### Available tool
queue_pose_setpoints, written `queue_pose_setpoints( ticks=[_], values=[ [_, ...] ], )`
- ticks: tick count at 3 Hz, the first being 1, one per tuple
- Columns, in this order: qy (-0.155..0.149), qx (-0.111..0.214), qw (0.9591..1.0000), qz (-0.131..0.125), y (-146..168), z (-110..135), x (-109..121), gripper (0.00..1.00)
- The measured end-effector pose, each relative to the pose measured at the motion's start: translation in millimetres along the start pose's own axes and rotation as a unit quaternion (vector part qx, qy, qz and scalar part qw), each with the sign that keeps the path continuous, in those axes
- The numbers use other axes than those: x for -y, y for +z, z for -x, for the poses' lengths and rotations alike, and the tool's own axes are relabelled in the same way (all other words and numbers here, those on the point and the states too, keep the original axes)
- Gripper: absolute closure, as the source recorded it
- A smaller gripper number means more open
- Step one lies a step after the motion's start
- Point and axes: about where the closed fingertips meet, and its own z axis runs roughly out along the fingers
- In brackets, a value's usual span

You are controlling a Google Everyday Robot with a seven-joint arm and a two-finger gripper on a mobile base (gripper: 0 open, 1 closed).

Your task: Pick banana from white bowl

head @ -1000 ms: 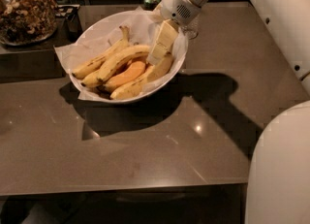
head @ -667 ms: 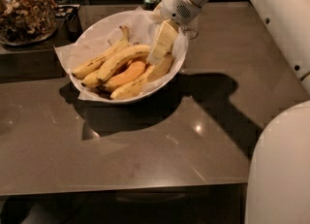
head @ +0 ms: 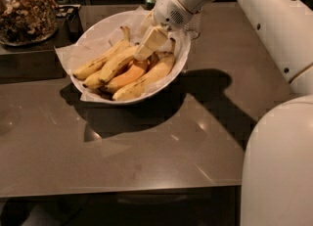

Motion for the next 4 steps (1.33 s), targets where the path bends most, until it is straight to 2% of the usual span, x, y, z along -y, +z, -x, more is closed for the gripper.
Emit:
queue_pose_setpoints(
  ticks=[1,2,3,4],
  values=[
    [-0.008,0.016,0.9998,0.011,10,6,2,0.30],
    [0.010,0.026,0.9989,0.038,28,-4,-2,0.28],
    [0.015,0.028,0.9986,0.042,28,-4,-2,0.47],
    [0.021,0.032,0.9982,0.045,27,-4,-3,0.70]
  ],
)
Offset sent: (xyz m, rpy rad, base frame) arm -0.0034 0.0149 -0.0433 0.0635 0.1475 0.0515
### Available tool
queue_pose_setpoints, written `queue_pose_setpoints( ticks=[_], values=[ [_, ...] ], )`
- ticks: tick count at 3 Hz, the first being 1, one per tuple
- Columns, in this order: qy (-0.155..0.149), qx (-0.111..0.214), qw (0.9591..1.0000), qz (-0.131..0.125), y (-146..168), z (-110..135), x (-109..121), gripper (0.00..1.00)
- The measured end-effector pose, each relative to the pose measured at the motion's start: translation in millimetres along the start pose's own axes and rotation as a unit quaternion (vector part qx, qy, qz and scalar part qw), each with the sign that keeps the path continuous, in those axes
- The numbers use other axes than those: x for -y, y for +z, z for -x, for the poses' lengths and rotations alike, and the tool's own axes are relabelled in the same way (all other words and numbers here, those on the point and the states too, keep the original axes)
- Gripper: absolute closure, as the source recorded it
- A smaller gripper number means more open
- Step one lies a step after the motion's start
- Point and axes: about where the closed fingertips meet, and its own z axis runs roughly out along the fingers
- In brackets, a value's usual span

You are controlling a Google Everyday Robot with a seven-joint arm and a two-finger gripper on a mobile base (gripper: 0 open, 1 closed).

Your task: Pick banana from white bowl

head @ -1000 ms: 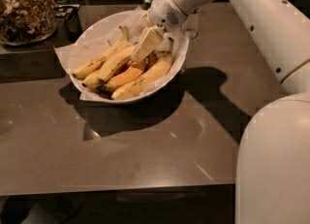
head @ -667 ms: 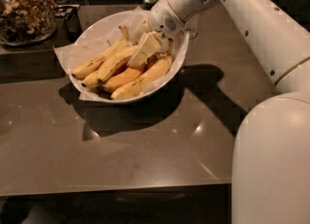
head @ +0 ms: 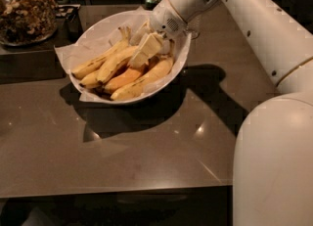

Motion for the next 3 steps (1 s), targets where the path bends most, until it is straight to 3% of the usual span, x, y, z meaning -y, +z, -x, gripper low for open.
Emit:
queue_pose_setpoints(
  ticks=[1,2,3],
  values=[
    [0.000,0.000,1.0000,0.000,-2,2,0,0.93],
    [0.006,0.004,0.9998,-0.017,-7,-4,-3,1.00],
    [0.001,-0.001,0.9990,-0.045,-22,-3,-5,1.00]
  ],
)
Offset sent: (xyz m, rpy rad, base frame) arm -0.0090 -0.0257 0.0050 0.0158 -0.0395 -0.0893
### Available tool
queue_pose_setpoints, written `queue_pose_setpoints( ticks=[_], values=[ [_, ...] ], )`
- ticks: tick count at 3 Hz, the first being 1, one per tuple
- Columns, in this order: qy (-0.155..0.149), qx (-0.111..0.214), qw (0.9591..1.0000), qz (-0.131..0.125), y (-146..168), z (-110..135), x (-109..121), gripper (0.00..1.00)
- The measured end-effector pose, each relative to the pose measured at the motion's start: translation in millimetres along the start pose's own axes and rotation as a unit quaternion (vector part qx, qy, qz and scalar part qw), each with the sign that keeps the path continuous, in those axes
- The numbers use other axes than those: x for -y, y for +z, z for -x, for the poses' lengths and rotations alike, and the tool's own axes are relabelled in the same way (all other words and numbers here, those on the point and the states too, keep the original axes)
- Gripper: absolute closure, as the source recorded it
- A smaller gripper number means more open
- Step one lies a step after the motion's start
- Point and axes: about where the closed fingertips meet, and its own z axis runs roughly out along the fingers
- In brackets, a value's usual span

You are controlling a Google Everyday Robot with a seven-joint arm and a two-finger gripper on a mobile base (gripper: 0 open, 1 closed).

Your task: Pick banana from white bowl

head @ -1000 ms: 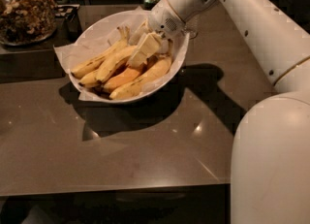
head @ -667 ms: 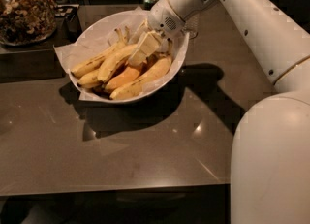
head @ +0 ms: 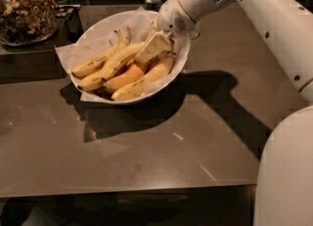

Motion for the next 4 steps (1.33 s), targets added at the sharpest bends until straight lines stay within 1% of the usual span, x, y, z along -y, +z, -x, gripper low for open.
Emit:
queue_pose_setpoints(
  ticks=[1,2,4],
  values=[
    [-0.017,-0.009,0.9993,-0.031,-25,8,-1,1.00],
    [-0.035,-0.013,0.9977,-0.057,-46,15,-1,1.00],
    [-0.050,-0.013,0.9959,-0.075,-71,20,-1,1.00]
  ],
)
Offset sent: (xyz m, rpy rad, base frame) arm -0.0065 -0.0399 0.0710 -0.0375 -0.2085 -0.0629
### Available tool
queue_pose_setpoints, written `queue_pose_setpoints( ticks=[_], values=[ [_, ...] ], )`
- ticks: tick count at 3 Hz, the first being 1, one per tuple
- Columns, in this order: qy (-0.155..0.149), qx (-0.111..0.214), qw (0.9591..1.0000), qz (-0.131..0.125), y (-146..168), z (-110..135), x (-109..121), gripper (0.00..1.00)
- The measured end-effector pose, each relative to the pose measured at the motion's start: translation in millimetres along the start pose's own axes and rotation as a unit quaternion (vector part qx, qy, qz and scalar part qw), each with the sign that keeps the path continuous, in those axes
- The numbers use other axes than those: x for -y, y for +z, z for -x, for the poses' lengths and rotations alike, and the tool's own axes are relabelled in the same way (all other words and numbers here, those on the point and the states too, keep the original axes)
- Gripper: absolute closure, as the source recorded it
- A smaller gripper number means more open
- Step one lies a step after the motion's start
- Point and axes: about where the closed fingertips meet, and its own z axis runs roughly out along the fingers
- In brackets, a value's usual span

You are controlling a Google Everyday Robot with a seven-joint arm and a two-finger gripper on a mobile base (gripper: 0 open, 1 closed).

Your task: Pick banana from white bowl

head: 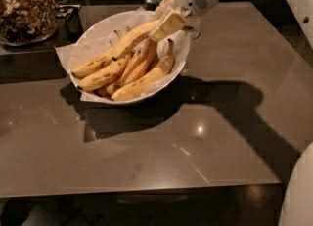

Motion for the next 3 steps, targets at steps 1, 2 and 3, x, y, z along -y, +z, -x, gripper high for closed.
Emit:
queue_pose_setpoints(
  ticks=[1,2,3],
  values=[
    [-0.014,-0.004,0.9999,0.004,-11,9,-4,1.00],
    [-0.026,-0.002,0.9996,0.004,-26,19,-17,1.00],
    [-0.024,0.001,0.9997,-0.003,-43,23,-32,1.00]
  ],
)
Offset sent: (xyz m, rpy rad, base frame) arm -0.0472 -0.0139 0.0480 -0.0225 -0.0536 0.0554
